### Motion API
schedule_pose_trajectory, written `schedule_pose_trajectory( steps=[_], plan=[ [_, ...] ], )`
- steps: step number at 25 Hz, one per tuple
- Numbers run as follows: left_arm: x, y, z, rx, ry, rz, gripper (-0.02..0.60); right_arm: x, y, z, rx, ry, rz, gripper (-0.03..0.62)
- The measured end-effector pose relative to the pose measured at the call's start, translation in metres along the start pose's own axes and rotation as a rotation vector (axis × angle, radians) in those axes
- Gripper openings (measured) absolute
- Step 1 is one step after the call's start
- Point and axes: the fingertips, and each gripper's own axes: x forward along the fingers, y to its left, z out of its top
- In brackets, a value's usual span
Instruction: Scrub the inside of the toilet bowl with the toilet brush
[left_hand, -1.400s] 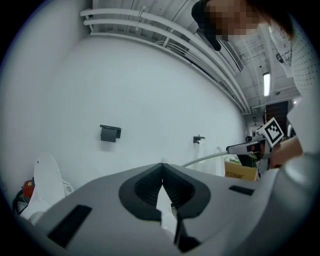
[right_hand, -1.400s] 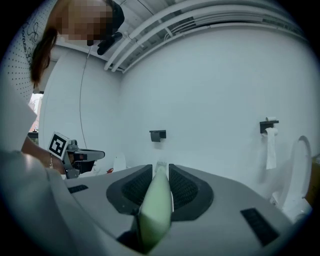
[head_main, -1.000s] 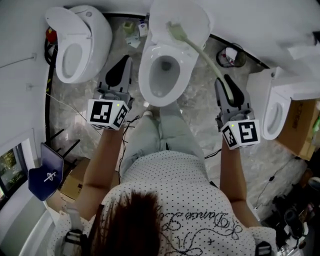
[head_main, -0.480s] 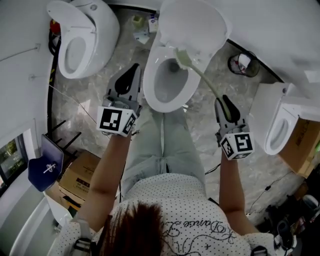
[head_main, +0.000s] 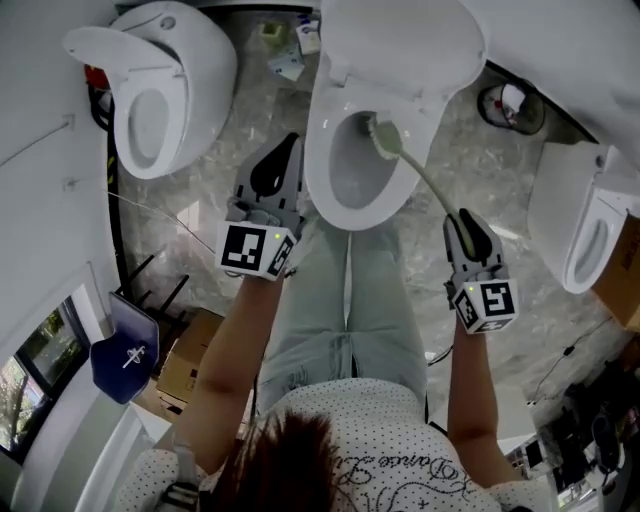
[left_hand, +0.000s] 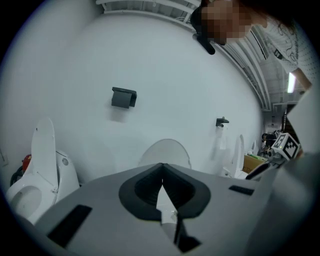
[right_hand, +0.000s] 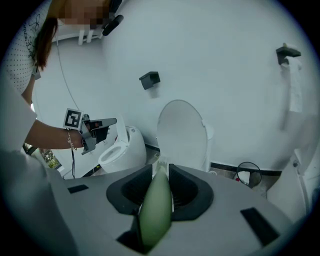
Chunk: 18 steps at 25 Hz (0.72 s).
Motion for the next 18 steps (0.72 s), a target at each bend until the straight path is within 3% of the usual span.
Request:
schedule_pose_trajectory(
  steps=[9, 18],
  plan=[
    [0.039, 0.008, -0.061, -0.036, 0.054, -0.099, 0.003, 0.047, 0.006, -0.074, 0.101, 0.088, -0.029, 0.115],
    [0.069, 0.031, -0.129, -0.043, 0.066, -0.082, 0.003, 0.108, -0.023, -0.120, 0.188, 0.050, -0.089, 0.115]
  ],
)
